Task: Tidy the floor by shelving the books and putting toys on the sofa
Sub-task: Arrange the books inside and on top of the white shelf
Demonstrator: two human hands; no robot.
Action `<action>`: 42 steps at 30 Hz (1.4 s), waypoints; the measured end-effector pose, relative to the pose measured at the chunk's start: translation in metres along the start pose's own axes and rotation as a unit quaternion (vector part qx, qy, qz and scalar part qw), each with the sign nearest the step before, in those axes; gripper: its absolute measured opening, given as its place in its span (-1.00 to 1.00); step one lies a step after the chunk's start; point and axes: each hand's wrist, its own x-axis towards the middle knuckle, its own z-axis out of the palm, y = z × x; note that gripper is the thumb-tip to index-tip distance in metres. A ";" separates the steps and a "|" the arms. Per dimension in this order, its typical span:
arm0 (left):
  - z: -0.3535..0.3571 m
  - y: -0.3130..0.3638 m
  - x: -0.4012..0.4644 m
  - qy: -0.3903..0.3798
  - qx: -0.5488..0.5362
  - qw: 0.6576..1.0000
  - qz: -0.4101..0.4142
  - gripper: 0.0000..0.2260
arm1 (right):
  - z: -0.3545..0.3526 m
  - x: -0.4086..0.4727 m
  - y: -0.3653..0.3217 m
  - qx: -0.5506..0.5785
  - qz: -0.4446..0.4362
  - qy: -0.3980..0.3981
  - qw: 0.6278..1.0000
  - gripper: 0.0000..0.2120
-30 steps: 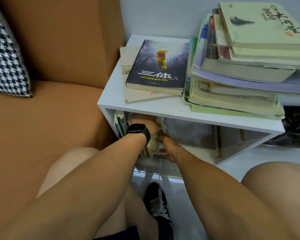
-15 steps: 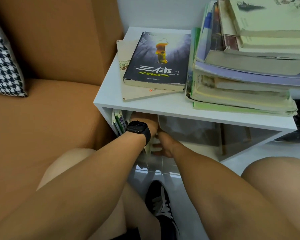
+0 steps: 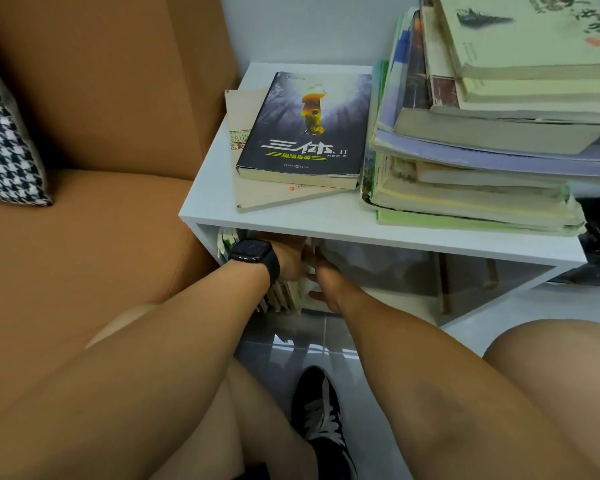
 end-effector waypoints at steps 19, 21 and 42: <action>0.013 -0.019 -0.029 0.173 0.124 0.976 0.056 -0.48 | 0.005 -0.055 -0.009 -0.382 -0.099 -0.024 0.919 -0.47; 0.014 -0.017 -0.035 0.158 0.162 0.973 0.042 -0.56 | 0.013 -0.077 -0.024 -0.478 -0.099 -0.018 0.873 -0.53; -0.013 -0.034 -0.183 0.282 -0.242 0.920 0.128 -0.83 | -0.007 -0.244 -0.107 -0.666 -0.297 -0.008 0.685 -0.75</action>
